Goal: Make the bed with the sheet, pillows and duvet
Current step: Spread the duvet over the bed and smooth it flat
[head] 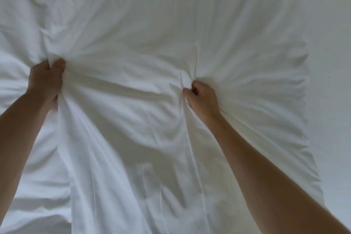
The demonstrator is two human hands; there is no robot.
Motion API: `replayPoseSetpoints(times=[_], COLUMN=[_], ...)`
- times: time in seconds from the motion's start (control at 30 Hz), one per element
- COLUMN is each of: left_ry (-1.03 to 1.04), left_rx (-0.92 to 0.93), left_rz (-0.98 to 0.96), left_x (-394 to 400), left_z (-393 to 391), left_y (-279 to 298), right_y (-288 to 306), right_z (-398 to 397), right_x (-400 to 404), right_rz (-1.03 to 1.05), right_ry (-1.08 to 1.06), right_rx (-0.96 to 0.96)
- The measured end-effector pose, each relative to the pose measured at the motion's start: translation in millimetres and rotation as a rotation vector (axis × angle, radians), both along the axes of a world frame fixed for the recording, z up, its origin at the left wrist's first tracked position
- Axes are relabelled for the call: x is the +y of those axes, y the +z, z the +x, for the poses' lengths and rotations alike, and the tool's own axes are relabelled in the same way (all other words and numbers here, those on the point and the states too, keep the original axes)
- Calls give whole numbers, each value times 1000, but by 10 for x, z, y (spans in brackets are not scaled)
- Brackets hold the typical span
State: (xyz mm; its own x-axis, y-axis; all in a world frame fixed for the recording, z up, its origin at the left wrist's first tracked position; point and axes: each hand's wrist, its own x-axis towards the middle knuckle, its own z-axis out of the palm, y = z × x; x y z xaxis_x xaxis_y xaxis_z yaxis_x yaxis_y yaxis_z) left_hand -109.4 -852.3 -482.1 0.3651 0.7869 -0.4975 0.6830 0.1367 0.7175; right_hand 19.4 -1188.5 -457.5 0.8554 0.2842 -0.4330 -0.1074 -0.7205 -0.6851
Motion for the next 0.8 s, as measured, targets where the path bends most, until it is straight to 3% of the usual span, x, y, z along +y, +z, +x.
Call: replayPoseSetpoints(times=[0.23, 0.33, 0.47, 0.63, 0.8], left_ry=[-20, 37, 109, 173, 57], left_rx=[-92, -103, -132, -111, -24], left_rz=[-45, -115, -306, -402, -274], left_x=[-256, -567, -1019, -1565, -2131], left_z=[-88, -412, -1064, -1784, -2487], left_y=[199, 333, 449, 507, 523], right_y=[-68, 25, 81, -25, -1], right_z=[112, -29, -620, -1400, -2348], right_x=[-25, -33, -211, -623, -936], right_rz=[34, -99, -7, -237, -213], right_ry=[-55, 42, 83, 440, 432], right_rx=[62, -3, -61, -248, -287])
